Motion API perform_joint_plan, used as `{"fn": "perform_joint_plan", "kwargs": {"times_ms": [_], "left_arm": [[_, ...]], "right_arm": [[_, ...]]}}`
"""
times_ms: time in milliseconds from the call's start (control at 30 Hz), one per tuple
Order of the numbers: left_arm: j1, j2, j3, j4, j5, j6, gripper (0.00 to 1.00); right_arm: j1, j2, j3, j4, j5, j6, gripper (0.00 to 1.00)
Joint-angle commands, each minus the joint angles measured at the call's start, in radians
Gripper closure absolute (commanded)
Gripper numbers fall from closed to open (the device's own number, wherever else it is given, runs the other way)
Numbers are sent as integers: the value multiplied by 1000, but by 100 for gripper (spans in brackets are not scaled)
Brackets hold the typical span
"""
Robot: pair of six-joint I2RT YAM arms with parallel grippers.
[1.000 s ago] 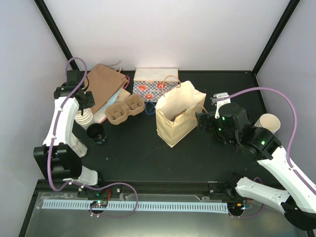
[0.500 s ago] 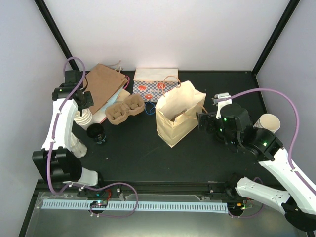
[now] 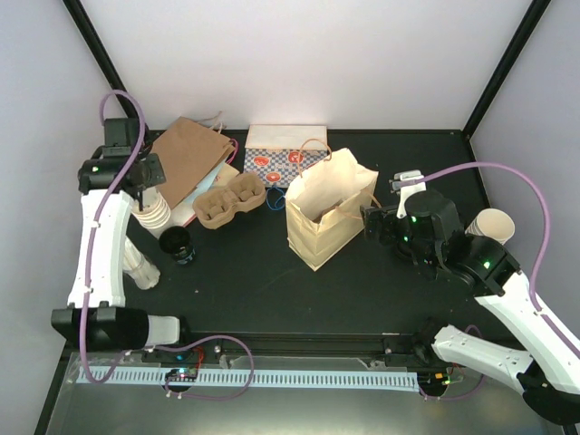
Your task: Pack the takeout coffee
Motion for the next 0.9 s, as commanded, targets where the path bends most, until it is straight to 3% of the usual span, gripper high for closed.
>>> {"fn": "perform_joint_plan", "kwargs": {"times_ms": [0, 233, 333, 400, 567, 700, 867], "left_arm": [[-18, -106, 162, -53, 89, -8, 98], [-58, -263, 137, -9, 318, -48, 98], [-112, -325, 36, 31, 417, -108, 98], [-206, -369, -87, 96, 444, -150, 98], [-457, -400, -283, 140, 408, -254, 98], [-643, -408, -380, 129, 270, -320, 99], [-768, -399, -485, 147, 179, -375, 97]], "right_arm": [[-4, -17, -9, 12, 14, -3, 0], [-5, -28, -34, 14, 20, 9, 0], [-6, -30, -53, 15, 13, 20, 0], [-5, -35, -81, 26, 13, 29, 0], [-7, -80, -148, 48, 69, 89, 0], [-5, -129, -212, 56, 106, 128, 0], [-4, -201, -253, 34, 187, 204, 0]]}}
